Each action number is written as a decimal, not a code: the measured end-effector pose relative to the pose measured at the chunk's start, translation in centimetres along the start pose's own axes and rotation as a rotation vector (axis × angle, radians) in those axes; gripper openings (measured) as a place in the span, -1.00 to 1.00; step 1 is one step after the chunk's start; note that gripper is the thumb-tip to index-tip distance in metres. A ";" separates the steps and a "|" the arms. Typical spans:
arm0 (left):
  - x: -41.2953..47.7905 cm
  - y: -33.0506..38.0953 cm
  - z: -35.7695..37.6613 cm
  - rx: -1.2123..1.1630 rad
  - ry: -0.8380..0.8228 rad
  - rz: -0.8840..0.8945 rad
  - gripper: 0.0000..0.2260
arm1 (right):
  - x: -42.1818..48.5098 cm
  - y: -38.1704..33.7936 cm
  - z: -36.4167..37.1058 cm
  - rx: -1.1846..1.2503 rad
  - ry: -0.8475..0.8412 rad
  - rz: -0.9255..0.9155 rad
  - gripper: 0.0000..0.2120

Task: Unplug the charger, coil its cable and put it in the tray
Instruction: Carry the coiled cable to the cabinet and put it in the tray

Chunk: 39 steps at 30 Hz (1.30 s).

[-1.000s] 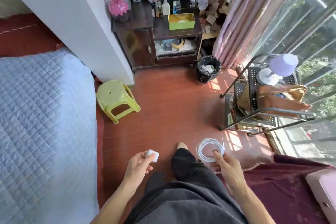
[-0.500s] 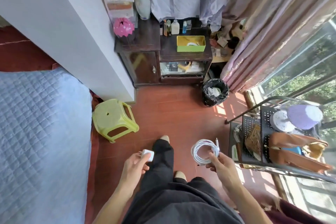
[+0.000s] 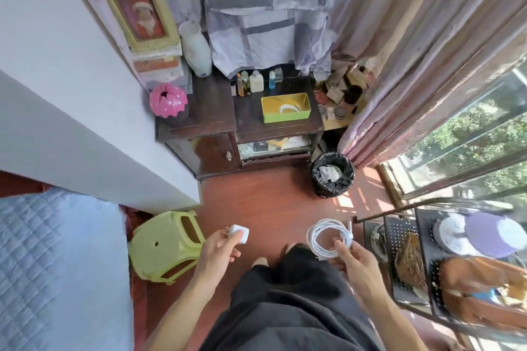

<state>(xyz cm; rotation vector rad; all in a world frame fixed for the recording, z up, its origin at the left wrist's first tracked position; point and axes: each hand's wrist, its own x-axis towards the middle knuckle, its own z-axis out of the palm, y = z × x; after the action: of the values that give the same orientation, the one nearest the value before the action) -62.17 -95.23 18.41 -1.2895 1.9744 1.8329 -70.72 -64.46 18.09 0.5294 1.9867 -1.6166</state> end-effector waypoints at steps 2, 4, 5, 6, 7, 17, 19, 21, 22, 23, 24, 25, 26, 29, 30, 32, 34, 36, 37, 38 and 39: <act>2.3 2.3 0.8 0.018 -0.005 0.021 -0.72 | 2.6 -1.1 0.4 0.054 0.015 0.032 -0.81; 4.6 4.0 2.0 0.043 -0.006 0.024 -0.69 | 5.4 -2.4 0.5 0.072 0.022 0.054 -0.81; 5.9 4.7 2.6 0.051 -0.004 0.015 -0.72 | 6.8 -3.2 0.4 0.057 0.022 0.057 -0.81; 7.0 5.5 3.3 0.057 0.001 0.004 -0.75 | 8.2 -3.9 0.2 0.039 0.019 0.058 -0.80; 8.2 6.3 4.0 0.062 0.007 -0.007 -0.77 | 9.7 -4.7 0.0 0.031 0.018 0.065 -0.78; 17.7 17.5 10.6 0.100 0.034 -0.022 -0.79 | 22.3 -15.3 -1.1 -0.028 0.019 0.087 -0.79; 19.1 19.2 11.0 0.103 0.045 -0.016 -0.79 | 23.9 -17.5 -0.6 -0.018 -0.002 0.083 -0.78; 20.4 20.5 11.1 0.106 0.063 -0.016 -0.80 | 25.2 -19.7 -0.1 -0.006 -0.015 0.087 -0.80; 21.1 20.9 11.1 0.100 0.072 -0.020 -0.80 | 25.9 -20.6 0.2 0.000 -0.023 0.095 -0.82; 21.8 21.1 11.1 0.094 0.078 -0.028 -0.80 | 26.6 -21.2 0.4 -0.004 -0.031 0.103 -0.82; 22.5 21.1 11.0 0.091 0.079 -0.040 -0.81 | 27.3 -21.8 0.6 -0.016 -0.036 0.112 -0.82; 23.3 21.2 10.8 0.091 0.078 -0.055 -0.82 | 27.9 -22.4 1.0 -0.031 -0.042 0.117 -0.83; 23.9 21.3 10.6 0.091 0.076 -0.069 -0.82 | 28.5 -22.9 1.5 -0.051 -0.047 0.116 -0.83; 26.2 21.5 9.7 0.094 0.082 -0.114 -0.82 | 30.0 -24.0 2.9 -0.119 -0.044 0.120 -0.81; 26.9 21.7 9.5 0.102 0.080 -0.127 -0.82 | 30.4 -24.5 3.4 -0.136 -0.035 0.135 -0.80; 28.6 22.4 9.2 0.125 0.081 -0.149 -0.82 | 31.5 -25.3 4.4 -0.173 -0.035 0.173 -0.79; 30.6 23.3 9.0 0.142 0.066 -0.160 -0.83 | 32.9 -25.9 5.4 -0.196 -0.035 0.189 -0.78; 32.5 24.3 9.1 0.171 0.042 -0.174 -0.85 | 34.3 -26.3 6.5 -0.207 -0.021 0.193 -0.78; 33.3 24.9 9.1 0.186 0.033 -0.178 -0.85 | 34.9 -26.6 7.0 -0.209 -0.016 0.194 -0.80; 34.1 25.5 9.2 0.195 0.026 -0.176 -0.84 | 35.5 -26.8 7.6 -0.204 -0.016 0.194 -0.82; 34.9 26.1 9.4 0.198 0.022 -0.168 -0.82 | 36.1 -27.1 8.1 -0.195 -0.014 0.197 -0.83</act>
<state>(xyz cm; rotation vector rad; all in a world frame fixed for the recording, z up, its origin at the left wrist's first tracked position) -104.94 -106.65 13.55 -1.3726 1.9353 1.5123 -114.12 -78.93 15.62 0.6143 1.9869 -1.2902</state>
